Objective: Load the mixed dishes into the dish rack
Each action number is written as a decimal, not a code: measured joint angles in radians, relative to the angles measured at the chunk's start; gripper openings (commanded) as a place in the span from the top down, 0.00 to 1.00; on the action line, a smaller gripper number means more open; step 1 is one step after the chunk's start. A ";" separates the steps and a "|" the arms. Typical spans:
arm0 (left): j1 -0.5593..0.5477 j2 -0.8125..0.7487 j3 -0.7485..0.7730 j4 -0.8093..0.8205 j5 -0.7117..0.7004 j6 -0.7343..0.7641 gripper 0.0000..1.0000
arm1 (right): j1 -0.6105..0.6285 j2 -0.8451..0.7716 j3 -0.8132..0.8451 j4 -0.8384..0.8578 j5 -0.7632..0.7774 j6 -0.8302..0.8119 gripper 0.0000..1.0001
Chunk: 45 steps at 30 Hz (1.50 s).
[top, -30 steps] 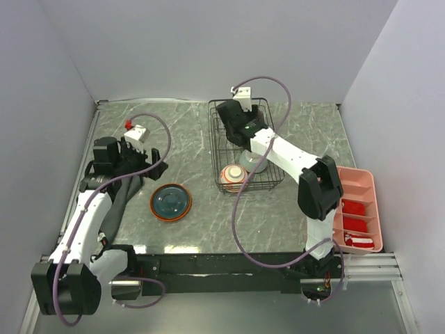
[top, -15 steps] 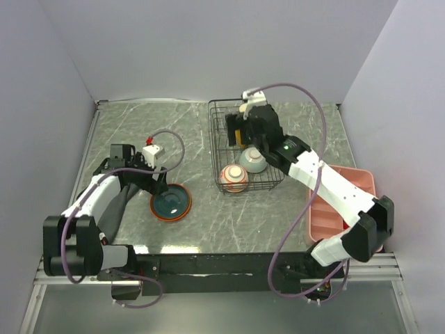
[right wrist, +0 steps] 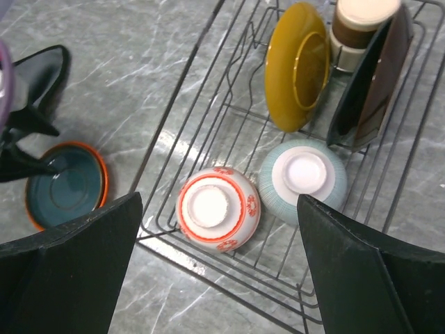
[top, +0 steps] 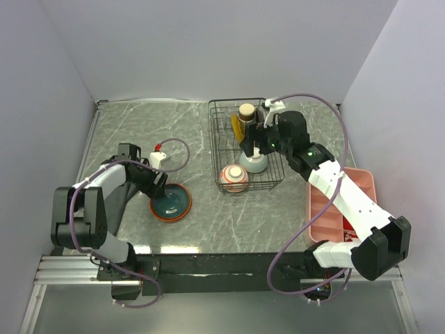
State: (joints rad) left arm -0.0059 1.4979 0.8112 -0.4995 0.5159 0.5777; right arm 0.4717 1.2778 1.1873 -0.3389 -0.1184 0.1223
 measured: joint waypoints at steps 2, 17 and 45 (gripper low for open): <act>-0.002 0.023 0.009 0.008 -0.016 0.016 0.30 | -0.004 -0.006 -0.010 0.004 -0.016 0.000 0.00; -0.095 0.108 0.095 0.072 -0.036 0.058 0.99 | -0.047 -0.008 -0.053 0.026 -0.040 0.025 0.00; -0.100 -0.282 0.010 -0.028 0.103 0.146 0.99 | 0.055 0.374 0.153 -0.060 -0.673 -0.378 0.34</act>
State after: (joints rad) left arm -0.1055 1.2160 0.8211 -0.5274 0.6186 0.7242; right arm 0.5262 1.6516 1.3399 -0.3992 -0.7918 -0.2554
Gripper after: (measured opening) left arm 0.038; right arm 0.733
